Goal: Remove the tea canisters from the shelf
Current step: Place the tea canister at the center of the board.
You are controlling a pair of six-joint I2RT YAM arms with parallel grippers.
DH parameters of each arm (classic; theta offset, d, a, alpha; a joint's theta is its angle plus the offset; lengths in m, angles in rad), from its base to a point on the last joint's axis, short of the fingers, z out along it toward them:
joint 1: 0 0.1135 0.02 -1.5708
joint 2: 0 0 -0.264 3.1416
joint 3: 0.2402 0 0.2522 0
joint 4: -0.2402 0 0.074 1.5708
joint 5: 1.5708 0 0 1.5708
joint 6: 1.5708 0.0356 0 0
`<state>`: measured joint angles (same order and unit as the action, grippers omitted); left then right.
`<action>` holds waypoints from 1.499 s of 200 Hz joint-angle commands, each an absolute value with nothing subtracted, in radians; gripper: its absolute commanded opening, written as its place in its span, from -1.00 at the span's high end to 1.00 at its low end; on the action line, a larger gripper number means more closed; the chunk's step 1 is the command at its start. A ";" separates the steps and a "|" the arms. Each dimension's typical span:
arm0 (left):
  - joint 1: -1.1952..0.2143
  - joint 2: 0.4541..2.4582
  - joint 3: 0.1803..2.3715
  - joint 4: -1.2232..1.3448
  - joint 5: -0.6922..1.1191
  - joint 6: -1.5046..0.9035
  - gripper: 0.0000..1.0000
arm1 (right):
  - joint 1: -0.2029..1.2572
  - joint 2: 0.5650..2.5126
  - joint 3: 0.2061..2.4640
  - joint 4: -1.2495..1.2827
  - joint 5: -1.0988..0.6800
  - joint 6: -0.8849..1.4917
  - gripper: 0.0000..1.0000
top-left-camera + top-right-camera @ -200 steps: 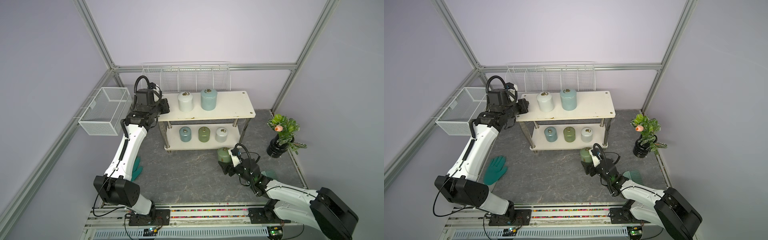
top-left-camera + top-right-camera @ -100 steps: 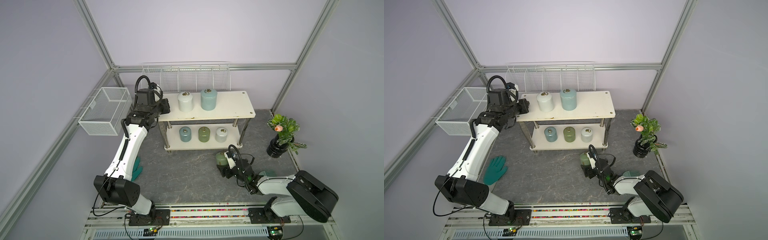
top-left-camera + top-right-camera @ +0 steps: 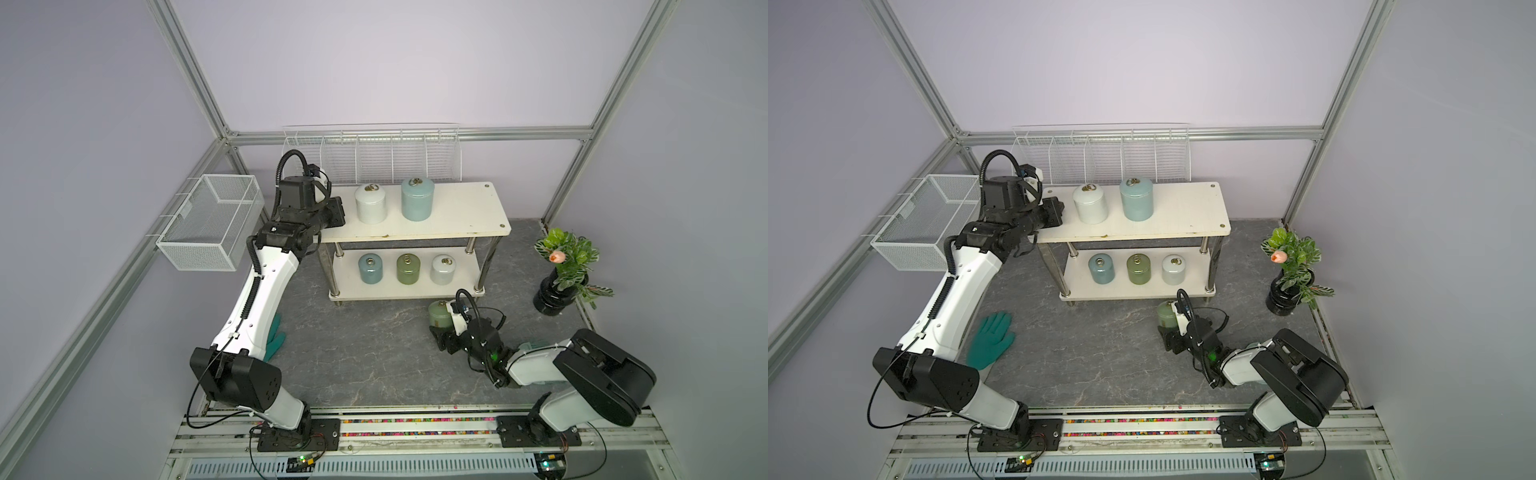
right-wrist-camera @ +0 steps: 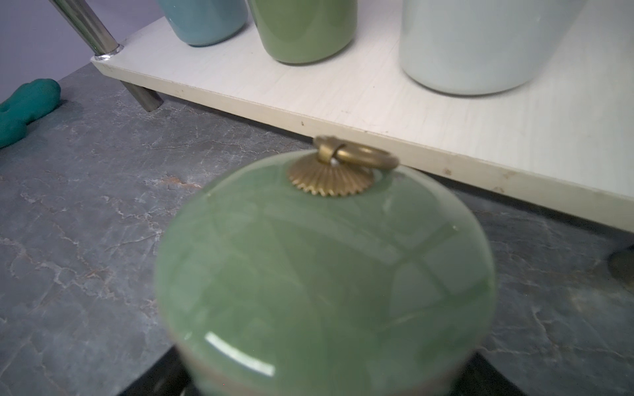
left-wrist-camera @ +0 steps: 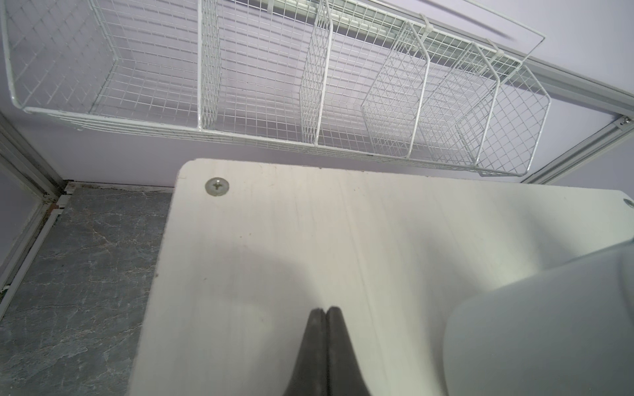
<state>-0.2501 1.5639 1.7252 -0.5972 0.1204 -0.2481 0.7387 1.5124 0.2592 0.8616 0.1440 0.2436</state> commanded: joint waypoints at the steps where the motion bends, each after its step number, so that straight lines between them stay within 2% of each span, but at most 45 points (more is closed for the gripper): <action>1: -0.262 1.611 1.714 -0.698 0.137 -0.246 1.00 | 0.770 1.543 0.255 0.761 0.157 0.281 0.25; 39: -0.262 1.607 1.713 -0.699 0.137 -0.243 1.00 | 0.812 1.550 0.262 0.655 0.201 0.322 0.06; 84: -0.261 1.606 1.708 -0.697 0.135 -0.240 1.00 | 0.858 1.612 0.307 0.567 0.231 0.342 -0.03; 104: -0.262 1.607 1.706 -0.697 0.136 -0.242 1.00 | 0.867 1.643 0.325 0.552 0.246 0.344 -0.07; 143: -0.263 1.610 1.703 -0.697 0.131 -0.240 1.00 | 0.879 1.664 0.331 0.539 0.266 0.345 -0.31; 179: -0.263 1.606 1.695 -0.696 0.120 -0.239 1.00 | 0.885 1.669 0.340 0.522 0.261 0.338 -0.45; 251: -0.262 1.613 1.710 -0.696 0.118 -0.235 1.00 | 0.920 1.714 0.378 0.461 0.253 0.318 -0.64; 289: -0.262 1.615 1.713 -0.696 0.121 -0.233 1.00 | 0.943 1.757 0.402 0.433 0.254 0.314 -0.99; 296: -0.264 1.616 1.712 -0.695 0.120 -0.233 1.00 | 0.947 1.764 0.406 0.428 0.254 0.313 -0.81; 300: -0.262 1.617 1.712 -0.696 0.120 -0.233 1.00 | 0.948 1.768 0.406 0.429 0.255 0.315 -0.78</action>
